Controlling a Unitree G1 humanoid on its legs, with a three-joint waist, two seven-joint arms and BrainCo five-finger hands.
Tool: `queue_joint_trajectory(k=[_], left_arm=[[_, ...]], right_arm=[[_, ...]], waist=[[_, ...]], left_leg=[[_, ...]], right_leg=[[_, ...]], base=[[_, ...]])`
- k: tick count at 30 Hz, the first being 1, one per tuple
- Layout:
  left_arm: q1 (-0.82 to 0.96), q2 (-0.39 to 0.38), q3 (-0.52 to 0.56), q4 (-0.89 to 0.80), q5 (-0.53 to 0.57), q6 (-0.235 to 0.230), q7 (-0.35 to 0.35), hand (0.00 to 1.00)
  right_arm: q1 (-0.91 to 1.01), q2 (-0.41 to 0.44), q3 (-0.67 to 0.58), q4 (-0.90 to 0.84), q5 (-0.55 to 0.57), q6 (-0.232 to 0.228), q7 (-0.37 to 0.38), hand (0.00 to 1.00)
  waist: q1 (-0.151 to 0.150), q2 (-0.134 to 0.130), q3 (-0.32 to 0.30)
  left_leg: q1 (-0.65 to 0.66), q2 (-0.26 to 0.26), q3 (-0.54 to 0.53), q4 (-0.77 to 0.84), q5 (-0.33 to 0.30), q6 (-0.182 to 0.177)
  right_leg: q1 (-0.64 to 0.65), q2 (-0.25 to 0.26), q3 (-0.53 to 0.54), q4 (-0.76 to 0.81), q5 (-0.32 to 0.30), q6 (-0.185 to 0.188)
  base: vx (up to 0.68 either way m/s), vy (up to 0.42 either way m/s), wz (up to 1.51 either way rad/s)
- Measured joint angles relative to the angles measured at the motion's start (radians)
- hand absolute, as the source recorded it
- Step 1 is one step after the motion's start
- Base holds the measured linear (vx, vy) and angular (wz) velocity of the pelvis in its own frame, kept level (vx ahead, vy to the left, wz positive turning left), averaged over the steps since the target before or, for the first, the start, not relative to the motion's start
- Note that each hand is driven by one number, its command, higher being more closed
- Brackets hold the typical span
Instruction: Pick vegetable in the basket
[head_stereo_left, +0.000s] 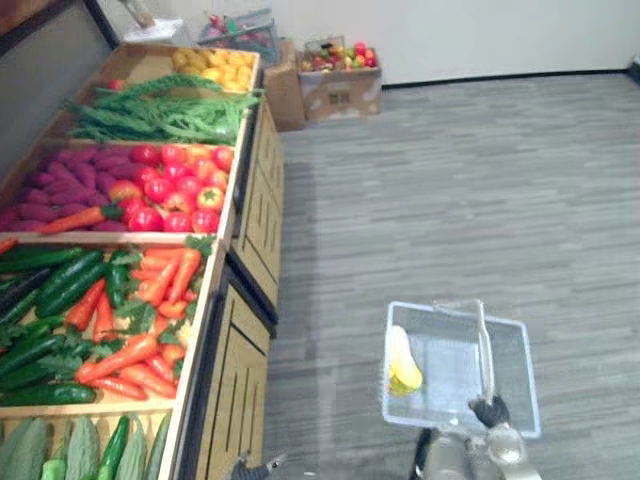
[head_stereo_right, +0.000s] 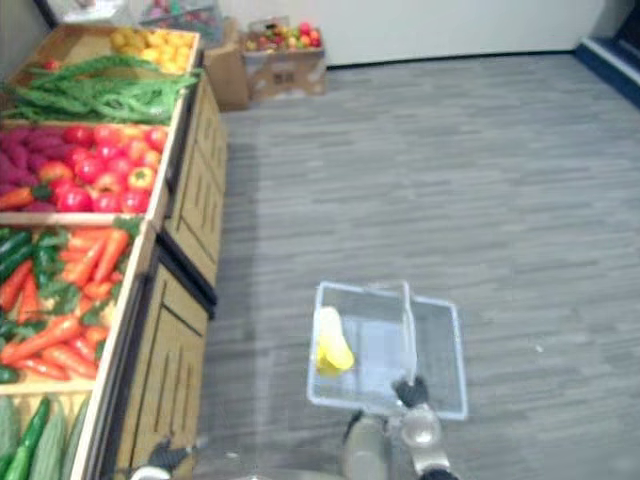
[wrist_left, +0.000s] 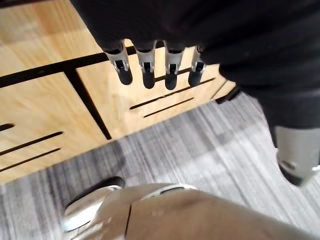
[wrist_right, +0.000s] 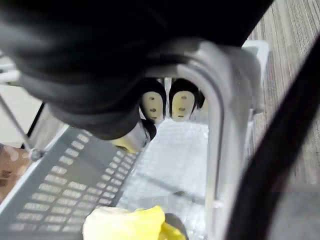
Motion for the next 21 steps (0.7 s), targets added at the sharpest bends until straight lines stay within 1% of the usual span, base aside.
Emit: queue_joint_trajectory(k=[1, 2, 3, 4, 5, 6, 7, 8, 9, 10, 11, 12, 13, 14, 15, 16, 17, 18, 19, 20, 21], left_arm=[[-0.003, -0.008, 0.0, -0.004, 0.001, 0.0, 0.006, 0.0], [-0.007, -0.012, -0.001, -0.004, 0.002, -0.001, 0.009, 0.0], [-0.007, -0.011, 0.005, 0.002, 0.026, 0.0, 0.009, 0.0], [-0.017, 0.005, 0.011, 0.005, 0.037, -0.004, 0.007, 0.0], [-0.019, 0.001, 0.016, 0.014, 0.037, -0.003, 0.008, 0.0], [-0.015, -0.008, 0.058, 0.024, 0.036, -0.002, 0.008, 0.0], [-0.013, -0.015, 0.078, 0.033, 0.037, 0.001, 0.01, 0.0], [-0.01, -0.016, 0.086, 0.033, 0.037, 0.001, 0.011, 0.0], [-0.008, -0.016, 0.085, 0.031, 0.037, 0.001, 0.013, 0.0], [-0.002, -0.019, 0.083, 0.031, 0.037, 0.003, 0.017, 0.0], [0.002, -0.027, 0.085, 0.028, 0.034, 0.003, 0.021, 0.0], [0.004, -0.027, 0.084, 0.021, 0.031, 0.003, 0.024, 0.0], [0.003, -0.024, 0.084, 0.012, 0.031, 0.003, 0.028, 0.0], [0.003, -0.017, 0.084, -0.003, 0.027, 0.003, 0.029, 0.0], [0.006, -0.007, 0.084, -0.008, 0.018, 0.001, 0.03, 0.0], [0.007, -0.006, 0.085, -0.009, 0.013, 0.001, 0.032, 0.0], [0.007, -0.007, 0.086, -0.011, -0.004, 0.001, 0.035, 0.0], [0.007, -0.007, 0.089, -0.016, -0.012, 0.002, 0.037, 0.0], [0.006, -0.007, 0.096, -0.019, -0.014, 0.001, 0.04, 0.0], [0.004, -0.009, 0.104, -0.023, -0.019, 0.002, 0.042, 0.0], [0.004, -0.012, 0.104, -0.025, -0.022, 0.008, 0.045, 0.0]], right_arm=[[-0.002, 0.004, -0.03, 0.008, 0.003, 0.0, 0.001, 1.0], [-0.006, 0.013, -0.038, 0.002, 0.015, -0.005, -0.002, 1.0], [-0.026, 0.023, -0.067, -0.001, 0.04, 0.006, -0.005, 1.0], [-0.029, 0.024, -0.074, 0.019, 0.039, 0.008, -0.003, 1.0], [-0.024, 0.022, -0.077, 0.025, 0.039, 0.01, -0.002, 1.0], [-0.011, 0.027, -0.085, 0.025, 0.038, 0.009, -0.003, 1.0], [0.006, 0.019, -0.09, 0.041, 0.036, 0.01, 0.0, 1.0], [0.01, 0.015, -0.097, 0.059, 0.036, 0.009, 0.001, 1.0], [0.006, 0.011, -0.102, 0.066, 0.037, 0.014, 0.001, 1.0], [0.004, 0.003, -0.111, 0.092, 0.037, 0.023, 0.0, 1.0], [0.01, -0.002, -0.114, 0.126, 0.037, 0.027, -0.001, 1.0], [0.013, -0.005, -0.123, 0.136, 0.038, 0.031, -0.004, 1.0], [0.024, -0.007, -0.146, 0.147, 0.039, 0.037, -0.008, 1.0], [0.048, -0.011, -0.158, 0.169, 0.039, 0.037, -0.012, 1.0], [0.069, -0.01, -0.159, 0.176, 0.039, 0.04, -0.016, 1.0], [0.079, -0.019, -0.159, 0.175, 0.038, 0.041, -0.017, 1.0], [0.088, -0.034, -0.159, 0.177, 0.037, 0.043, -0.017, 1.0], [0.088, -0.041, -0.158, 0.179, 0.036, 0.047, -0.016, 1.0], [0.087, -0.044, -0.158, 0.182, 0.036, 0.053, -0.016, 1.0], [0.083, -0.044, -0.158, 0.19, 0.036, 0.061, -0.015, 1.0], [0.075, -0.039, -0.16, 0.195, 0.036, 0.065, -0.014, 1.0]], waist=[[-0.003, 0.007, 0.003], [-0.001, 0.007, 0.004], [-0.001, 0.006, -0.013], [0.013, -0.013, -0.006], [0.014, -0.014, -0.005], [0.013, 0.001, -0.016], [0.012, -0.004, -0.018], [0.013, -0.001, -0.025], [0.012, 0.003, -0.028], [0.01, 0.016, -0.042], [0.003, 0.018, -0.048], [0.001, 0.017, -0.048], [-0.003, 0.013, -0.046], [-0.001, -0.008, -0.04], [0.008, -0.028, -0.042], [0.01, -0.028, -0.042], [0.013, -0.028, -0.041], [0.015, -0.028, -0.041], [0.02, -0.029, -0.04], [0.029, -0.031, -0.039], [0.031, -0.032, -0.039]], left_leg=[[0.0, -0.023, -0.001, -0.06, 0.048, 0.017], [0.011, -0.014, 0.018, -0.07, 0.048, 0.019], [0.034, 0.009, 0.006, -0.109, 0.021, -0.002], [0.052, 0.016, -0.015, -0.125, -0.003, -0.026], [0.047, 0.032, -0.031, -0.128, -0.009, -0.012], [0.046, 0.045, -0.052, -0.128, -0.004, -0.007], [0.054, 0.054, -0.079, -0.123, -0.003, -0.01], [0.047, 0.063, -0.093, -0.09, -0.001, -0.011], [0.028, 0.069, -0.106, -0.058, 0.001, -0.009], [-0.027, 0.081, -0.146, 0.031, 0.004, -0.008], [-0.085, 0.083, -0.192, 0.142, 0.03, -0.01], [-0.12, 0.082, -0.209, 0.201, 0.054, -0.021], [-0.171, 0.083, -0.219, 0.29, 0.109, -0.047], [-0.218, 0.085, -0.194, 0.376, 0.204, -0.062], [-0.253, 0.102, -0.123, 0.451, 0.273, -0.05], [-0.269, 0.117, -0.07, 0.491, 0.257, -0.051], [-0.31, 0.13, 0.013, 0.559, 0.194, -0.041], [-0.344, 0.122, 0.061, 0.58, 0.152, -0.03], [-0.379, 0.104, 0.098, 0.576, 0.117, -0.014], [-0.415, 0.068, 0.142, 0.535, 0.092, 0.004], [-0.429, 0.02, 0.178, 0.424, 0.094, 0.019]], right_leg=[[-0.031, 0.012, 0.061, 0.079, 0.0, 0.0], [-0.088, 0.015, 0.107, 0.165, -0.011, 0.003], [-0.105, 0.029, 0.156, 0.097, -0.042, 0.018], [-0.088, 0.031, 0.184, 0.02, -0.025, 0.053], [-0.074, 0.049, 0.169, 0.007, -0.036, 0.059], [-0.077, 0.056, 0.149, 0.047, -0.088, 0.054], [-0.075, 0.054, 0.134, 0.097, -0.141, 0.052], [-0.063, 0.054, 0.116, 0.104, -0.16, 0.047], [-0.05, 0.057, 0.1, 0.099, -0.164, 0.044], [-0.014, 0.061, 0.065, 0.074, -0.166, 0.041], [0.037, 0.057, 0.021, 0.043, -0.169, 0.034], [0.065, 0.051, -0.005, 0.028, -0.169, 0.033], [0.118, 0.044, -0.045, 0.001, -0.169, 0.03], [0.195, 0.03, -0.097, -0.053, -0.167, 0.027], [0.269, 0.015, -0.144, -0.117, -0.159, 0.018], [0.302, 0.015, -0.16, -0.141, -0.156, 0.016], [0.358, 0.016, -0.195, -0.184, -0.156, 0.016], [0.388, 0.016, -0.217, -0.211, -0.155, 0.018], [0.408, 0.016, -0.238, -0.231, -0.152, 0.022], [0.428, 0.016, -0.256, -0.251, -0.151, 0.025], [0.451, 0.015, -0.27, -0.263, -0.146, 0.033]], base=[[0.16, -0.068, 0.01], [0.11, -0.144, 0.19], [0.08, -0.17, 0.3], [0.15, -0.275, 0.37], [0.19, -0.214, 0.45], [0.22, -0.255, 0.53], [0.2, -0.181, 0.58], [0.18, -0.158, 0.43], [0.19, -0.133, 0.45], [0.25, -0.157, 0.69], [0.3, -0.193, 0.86], [0.27, -0.15, 1.0], [0.3, -0.138, 1.1], [0.32, -0.113, 1.31], [0.31, -0.109, 1.07], [0.28, -0.1, 0.92], [0.25, -0.072, 0.72], [0.23, -0.043, 0.76], [0.2, 0.017, 0.64], [0.23, 0.089, 0.56], [0.25, 0.115, 0.42]])
